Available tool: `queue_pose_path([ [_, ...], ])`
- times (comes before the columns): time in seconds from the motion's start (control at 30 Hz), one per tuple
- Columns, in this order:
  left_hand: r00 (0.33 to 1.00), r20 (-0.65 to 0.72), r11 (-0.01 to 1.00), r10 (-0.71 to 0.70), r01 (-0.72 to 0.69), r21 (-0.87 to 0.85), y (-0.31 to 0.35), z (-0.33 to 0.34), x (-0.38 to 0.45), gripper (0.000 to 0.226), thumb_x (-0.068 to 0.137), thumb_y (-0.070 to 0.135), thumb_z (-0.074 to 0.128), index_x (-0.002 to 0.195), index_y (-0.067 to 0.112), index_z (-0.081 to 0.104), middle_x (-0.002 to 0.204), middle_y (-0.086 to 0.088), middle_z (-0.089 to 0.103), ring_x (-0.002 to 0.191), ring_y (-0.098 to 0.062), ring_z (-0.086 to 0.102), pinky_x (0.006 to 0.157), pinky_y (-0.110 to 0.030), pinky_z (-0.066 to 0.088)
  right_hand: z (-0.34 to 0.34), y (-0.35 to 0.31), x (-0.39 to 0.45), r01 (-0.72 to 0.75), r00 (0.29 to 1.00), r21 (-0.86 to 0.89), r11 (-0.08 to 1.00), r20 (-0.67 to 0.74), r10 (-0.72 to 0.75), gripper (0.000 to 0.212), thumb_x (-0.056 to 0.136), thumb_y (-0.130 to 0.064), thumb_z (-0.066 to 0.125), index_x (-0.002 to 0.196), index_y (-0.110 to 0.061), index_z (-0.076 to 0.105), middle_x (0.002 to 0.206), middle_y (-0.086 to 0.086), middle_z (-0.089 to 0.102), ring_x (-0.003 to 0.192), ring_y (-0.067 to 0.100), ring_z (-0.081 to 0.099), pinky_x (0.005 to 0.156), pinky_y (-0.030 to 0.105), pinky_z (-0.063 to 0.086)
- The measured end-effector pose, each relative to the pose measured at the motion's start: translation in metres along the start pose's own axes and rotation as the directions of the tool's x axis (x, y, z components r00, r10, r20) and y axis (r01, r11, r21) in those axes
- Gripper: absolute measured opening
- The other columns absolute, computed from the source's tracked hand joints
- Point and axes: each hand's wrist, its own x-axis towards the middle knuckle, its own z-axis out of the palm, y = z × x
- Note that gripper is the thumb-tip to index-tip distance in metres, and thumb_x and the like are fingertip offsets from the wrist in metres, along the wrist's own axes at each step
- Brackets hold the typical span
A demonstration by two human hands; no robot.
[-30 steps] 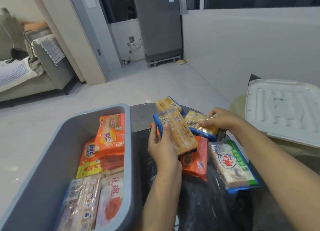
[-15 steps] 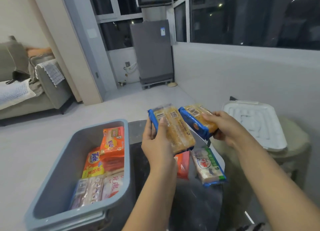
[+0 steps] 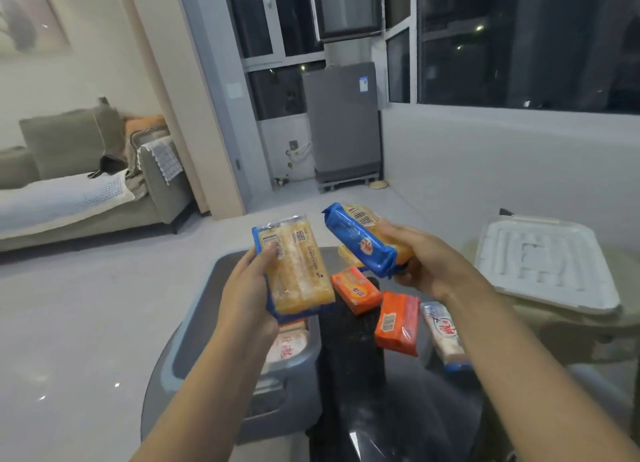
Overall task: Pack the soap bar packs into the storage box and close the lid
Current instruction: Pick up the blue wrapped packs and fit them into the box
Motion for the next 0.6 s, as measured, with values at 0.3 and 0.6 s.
queue_pose_path([
  [0.3,0.995,-0.059,0.948,-0.077,0.091,0.304,0.004,-0.058,0.011,0.027,0.095,0.019,0.050,0.122,0.018,0.056,0.117,-0.020,0.065,0.097,-0.040,0.067,0.074,-0.060,0.055,0.048,0.022,0.008,-0.037,0.997,-0.114,0.993,0.059,0.044,0.032,0.084,-0.037,0.063,0.107,-0.014,0.062,0.061,-0.006,0.063,0.042,0.004,0.052,0.038,0.019,0.032],
  [0.6,0.968,-0.024,0.780,-0.249,0.215,0.587,0.000,-0.074,0.027,0.025,0.097,0.018,0.049,0.116,0.009,0.061,0.112,-0.015,0.069,0.095,-0.030,0.068,0.074,-0.039,0.056,0.070,0.035,0.009,-0.047,0.989,-0.188,0.981,0.130,0.072,0.036,0.081,-0.040,0.065,0.108,-0.017,0.063,0.065,-0.006,0.069,0.059,0.011,0.056,0.052,0.026,0.036],
])
